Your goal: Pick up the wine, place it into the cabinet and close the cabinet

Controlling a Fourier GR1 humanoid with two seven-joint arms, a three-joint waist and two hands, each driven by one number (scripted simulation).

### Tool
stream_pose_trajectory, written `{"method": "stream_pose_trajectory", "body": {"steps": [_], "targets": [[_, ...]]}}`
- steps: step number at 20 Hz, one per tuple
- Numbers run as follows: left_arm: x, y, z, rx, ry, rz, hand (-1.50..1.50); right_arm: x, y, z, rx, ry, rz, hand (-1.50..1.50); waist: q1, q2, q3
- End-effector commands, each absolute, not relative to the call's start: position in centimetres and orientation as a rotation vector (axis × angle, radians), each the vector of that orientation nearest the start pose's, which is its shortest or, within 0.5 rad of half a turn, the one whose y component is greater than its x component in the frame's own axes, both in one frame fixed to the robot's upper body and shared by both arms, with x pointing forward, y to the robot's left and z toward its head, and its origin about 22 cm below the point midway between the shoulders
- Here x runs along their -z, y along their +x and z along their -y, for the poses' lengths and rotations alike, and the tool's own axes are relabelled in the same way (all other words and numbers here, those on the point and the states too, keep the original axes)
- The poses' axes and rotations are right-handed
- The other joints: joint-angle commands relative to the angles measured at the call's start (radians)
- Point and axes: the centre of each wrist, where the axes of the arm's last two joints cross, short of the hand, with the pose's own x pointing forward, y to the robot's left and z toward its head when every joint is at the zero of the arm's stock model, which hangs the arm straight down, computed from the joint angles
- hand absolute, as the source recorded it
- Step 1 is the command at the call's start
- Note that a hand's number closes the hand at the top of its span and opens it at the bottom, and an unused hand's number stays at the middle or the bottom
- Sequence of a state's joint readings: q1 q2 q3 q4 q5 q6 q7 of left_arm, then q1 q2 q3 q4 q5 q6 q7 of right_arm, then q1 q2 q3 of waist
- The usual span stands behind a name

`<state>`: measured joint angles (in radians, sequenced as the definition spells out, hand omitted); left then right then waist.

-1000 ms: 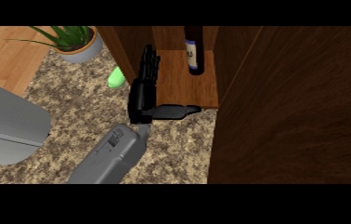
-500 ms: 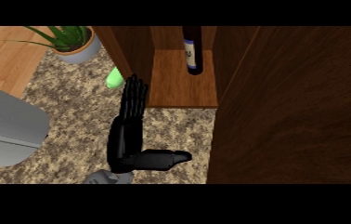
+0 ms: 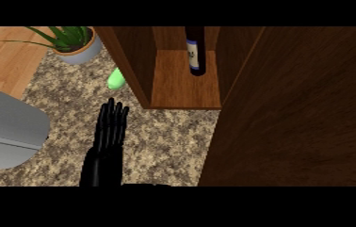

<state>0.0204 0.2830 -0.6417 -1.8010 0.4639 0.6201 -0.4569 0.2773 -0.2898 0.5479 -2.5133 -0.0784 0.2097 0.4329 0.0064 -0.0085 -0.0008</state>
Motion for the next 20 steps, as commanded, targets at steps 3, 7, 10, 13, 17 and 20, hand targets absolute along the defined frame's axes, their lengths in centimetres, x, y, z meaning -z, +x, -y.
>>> {"method": "stream_pose_trajectory", "body": {"steps": [3,7,10,13,17,20], "targets": [[-3.5,15.7,-17.4,-0.172,-0.141,1.907,-1.5,-19.6,6.4,17.6,-0.753,0.653,1.693,1.5,-0.003,-0.002,-0.001],[-3.9,14.6,-20.6,-0.177,-0.144,1.905,-1.5,-19.5,7.5,16.0,-0.77,0.676,1.736,1.5,0.01,-0.001,-0.003],[-3.9,14.0,-22.3,-0.184,-0.154,1.905,-1.5,-18.7,8.0,14.1,-0.785,0.73,1.701,1.5,0.01,-0.002,-0.003],[-4.6,14.5,-24.4,-0.198,-0.124,1.923,-1.5,-19.1,8.2,13.1,-0.793,0.762,1.633,1.5,0.024,-0.003,-0.007],[-5.4,14.1,-25.7,-0.209,-0.138,1.932,-1.5,-18.9,9.3,10.3,-0.762,0.773,1.642,1.5,0.027,-0.003,-0.006],[-5.1,14.0,-27.8,-0.208,-0.114,1.921,-1.5,-19.0,9.9,9.2,-0.769,0.787,1.639,1.5,0.032,0.001,-0.005]]}}
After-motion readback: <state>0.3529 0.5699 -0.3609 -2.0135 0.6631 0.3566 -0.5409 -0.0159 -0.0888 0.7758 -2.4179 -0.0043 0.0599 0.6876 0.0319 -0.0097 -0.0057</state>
